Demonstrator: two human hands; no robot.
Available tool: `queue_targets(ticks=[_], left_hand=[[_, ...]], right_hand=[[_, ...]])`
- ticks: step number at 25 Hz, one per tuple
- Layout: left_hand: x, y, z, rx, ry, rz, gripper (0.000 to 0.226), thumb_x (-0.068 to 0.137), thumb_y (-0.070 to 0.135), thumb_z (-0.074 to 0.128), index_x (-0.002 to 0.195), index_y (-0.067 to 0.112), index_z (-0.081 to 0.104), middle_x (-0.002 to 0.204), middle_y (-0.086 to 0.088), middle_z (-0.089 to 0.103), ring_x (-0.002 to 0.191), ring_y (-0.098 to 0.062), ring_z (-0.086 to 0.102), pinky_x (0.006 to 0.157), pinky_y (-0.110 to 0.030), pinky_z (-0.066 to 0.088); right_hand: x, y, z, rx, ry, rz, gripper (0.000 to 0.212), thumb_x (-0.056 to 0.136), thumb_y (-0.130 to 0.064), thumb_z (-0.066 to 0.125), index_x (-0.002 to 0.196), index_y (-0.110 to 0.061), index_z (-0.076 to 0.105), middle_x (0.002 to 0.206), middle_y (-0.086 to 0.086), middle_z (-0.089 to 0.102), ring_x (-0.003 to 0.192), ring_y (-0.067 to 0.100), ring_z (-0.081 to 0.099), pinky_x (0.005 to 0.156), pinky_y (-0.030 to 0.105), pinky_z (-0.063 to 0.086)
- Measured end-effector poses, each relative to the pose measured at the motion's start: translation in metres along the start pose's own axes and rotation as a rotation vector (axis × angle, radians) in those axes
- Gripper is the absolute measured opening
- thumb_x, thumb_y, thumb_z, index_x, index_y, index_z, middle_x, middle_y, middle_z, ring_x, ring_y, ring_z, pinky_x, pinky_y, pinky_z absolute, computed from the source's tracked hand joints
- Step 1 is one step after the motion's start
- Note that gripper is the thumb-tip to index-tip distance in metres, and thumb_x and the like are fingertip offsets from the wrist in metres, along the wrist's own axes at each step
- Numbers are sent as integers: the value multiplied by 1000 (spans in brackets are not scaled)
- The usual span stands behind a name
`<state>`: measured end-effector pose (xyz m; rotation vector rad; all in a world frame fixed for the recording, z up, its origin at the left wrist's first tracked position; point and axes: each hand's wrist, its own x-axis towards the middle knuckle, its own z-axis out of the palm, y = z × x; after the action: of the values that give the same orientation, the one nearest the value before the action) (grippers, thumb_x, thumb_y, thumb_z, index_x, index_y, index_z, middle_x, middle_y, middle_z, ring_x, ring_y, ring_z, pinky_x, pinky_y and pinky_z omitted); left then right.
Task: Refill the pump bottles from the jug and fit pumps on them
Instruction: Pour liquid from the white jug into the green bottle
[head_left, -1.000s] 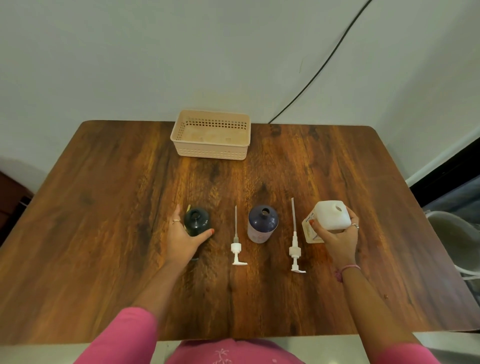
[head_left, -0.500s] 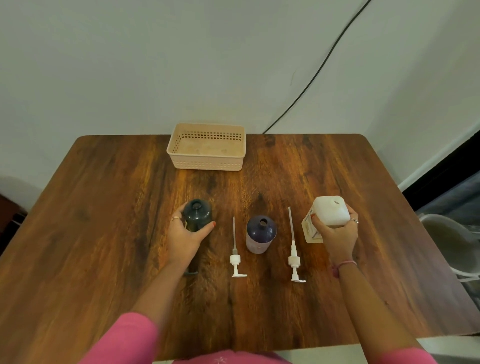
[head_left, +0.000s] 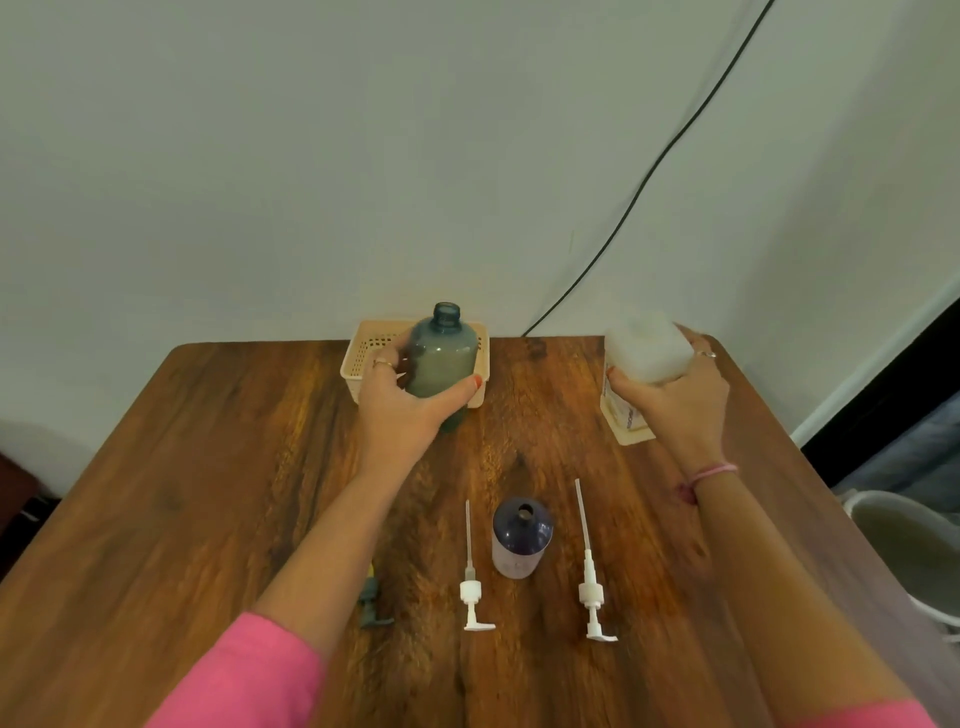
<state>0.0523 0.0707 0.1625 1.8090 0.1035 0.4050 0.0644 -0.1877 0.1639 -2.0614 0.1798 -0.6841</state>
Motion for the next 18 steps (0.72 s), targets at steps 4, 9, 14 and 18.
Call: queue_targets(ticks=[4, 9, 14, 18], left_hand=[[15, 35, 3, -71, -14, 38, 70, 64, 25, 87, 120, 33, 46, 106, 21, 50, 94, 7, 51, 78, -15, 49], [31, 66, 8, -94, -28, 58, 79, 61, 27, 89, 129, 26, 47, 122, 5, 51, 109, -10, 53, 85, -28, 53], [40, 88, 12, -104, -42, 94, 81, 60, 29, 88, 130, 27, 46, 121, 5, 51, 108, -11, 53, 84, -30, 55], [46, 99, 14, -108, -50, 118, 81, 60, 29, 89, 129, 26, 47, 120, 5, 51, 108, -11, 52, 85, -33, 56]], right_hand=[[32, -46, 1, -21, -12, -104, 70, 63, -29, 84, 124, -21, 51, 112, -9, 55, 93, 5, 54, 76, 12, 45], [65, -93, 1, -58, -87, -211, 75, 61, -28, 82, 128, -23, 49, 103, -12, 55, 89, 7, 55, 65, 7, 39], [87, -128, 1, -164, -150, -367, 83, 58, -35, 81, 132, -24, 45, 106, -8, 57, 88, 12, 56, 60, 5, 35], [96, -148, 1, -225, -175, -471, 88, 59, -29, 83, 137, -23, 42, 112, -1, 61, 90, 18, 59, 68, 18, 45]])
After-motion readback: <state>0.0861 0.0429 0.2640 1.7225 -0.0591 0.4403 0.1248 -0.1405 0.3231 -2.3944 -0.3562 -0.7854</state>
